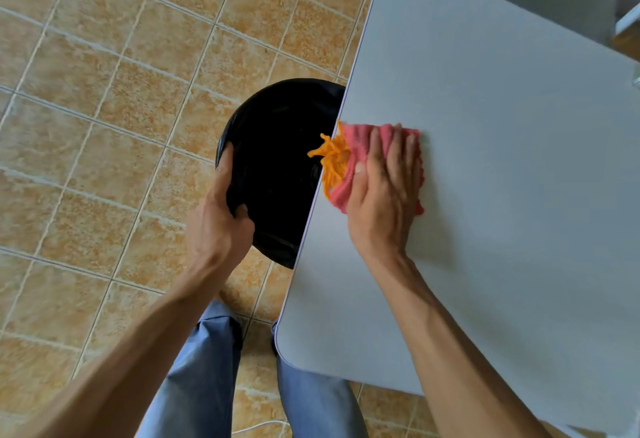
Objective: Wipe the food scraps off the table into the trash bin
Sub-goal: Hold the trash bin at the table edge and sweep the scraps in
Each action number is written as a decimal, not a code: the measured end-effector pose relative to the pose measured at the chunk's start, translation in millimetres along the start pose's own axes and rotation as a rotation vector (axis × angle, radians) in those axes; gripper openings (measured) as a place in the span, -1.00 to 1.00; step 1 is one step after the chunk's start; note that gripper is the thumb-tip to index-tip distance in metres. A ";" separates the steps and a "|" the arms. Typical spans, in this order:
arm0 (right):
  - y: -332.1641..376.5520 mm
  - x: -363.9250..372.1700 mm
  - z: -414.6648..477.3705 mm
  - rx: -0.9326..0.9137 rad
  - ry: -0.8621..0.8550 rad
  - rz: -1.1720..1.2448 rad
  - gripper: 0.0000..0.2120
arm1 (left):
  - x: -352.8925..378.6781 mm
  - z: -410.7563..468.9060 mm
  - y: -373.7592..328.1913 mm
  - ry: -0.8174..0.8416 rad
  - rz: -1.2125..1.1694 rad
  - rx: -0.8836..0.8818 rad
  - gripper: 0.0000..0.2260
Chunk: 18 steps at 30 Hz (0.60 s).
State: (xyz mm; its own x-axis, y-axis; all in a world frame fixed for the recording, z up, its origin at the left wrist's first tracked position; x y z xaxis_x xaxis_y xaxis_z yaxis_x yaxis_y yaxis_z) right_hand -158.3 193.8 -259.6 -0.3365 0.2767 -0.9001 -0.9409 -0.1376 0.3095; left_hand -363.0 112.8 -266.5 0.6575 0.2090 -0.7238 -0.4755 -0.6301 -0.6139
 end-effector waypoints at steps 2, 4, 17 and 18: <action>17.6 6.3 -1.9 -0.036 0.011 0.030 -0.54 | 0.0 -1.2 -1.0 -0.010 0.009 -0.001 -0.14; 33.9 13.7 -4.6 -0.067 0.023 0.058 -0.54 | 0.2 -1.9 -1.1 -0.007 0.024 -0.003 -0.15; -31.0 -14.6 -5.4 0.072 -0.071 -0.102 -0.54 | -15.3 -1.9 20.8 -0.027 -0.020 -0.023 -0.14; -38.1 -15.9 -4.6 0.111 -0.075 -0.144 -0.54 | -16.7 -2.0 23.0 -0.034 -0.007 -0.021 -0.14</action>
State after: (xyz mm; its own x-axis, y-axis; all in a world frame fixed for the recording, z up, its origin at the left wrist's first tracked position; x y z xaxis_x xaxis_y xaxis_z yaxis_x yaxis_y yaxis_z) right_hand -116.9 190.2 -258.5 -0.1957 0.3565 -0.9136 -0.9767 0.0130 0.2143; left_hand -383.8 93.4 -267.9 0.6403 0.2392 -0.7299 -0.4579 -0.6440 -0.6128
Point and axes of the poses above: each hand's wrist, its own z-axis towards the middle knuckle, its own x-axis out of the palm, y = z × x, the point moved 4 cm from there along z, towards the middle knuckle, and after that the axes turned 11 degrees about -y, right-handed, at the moved point
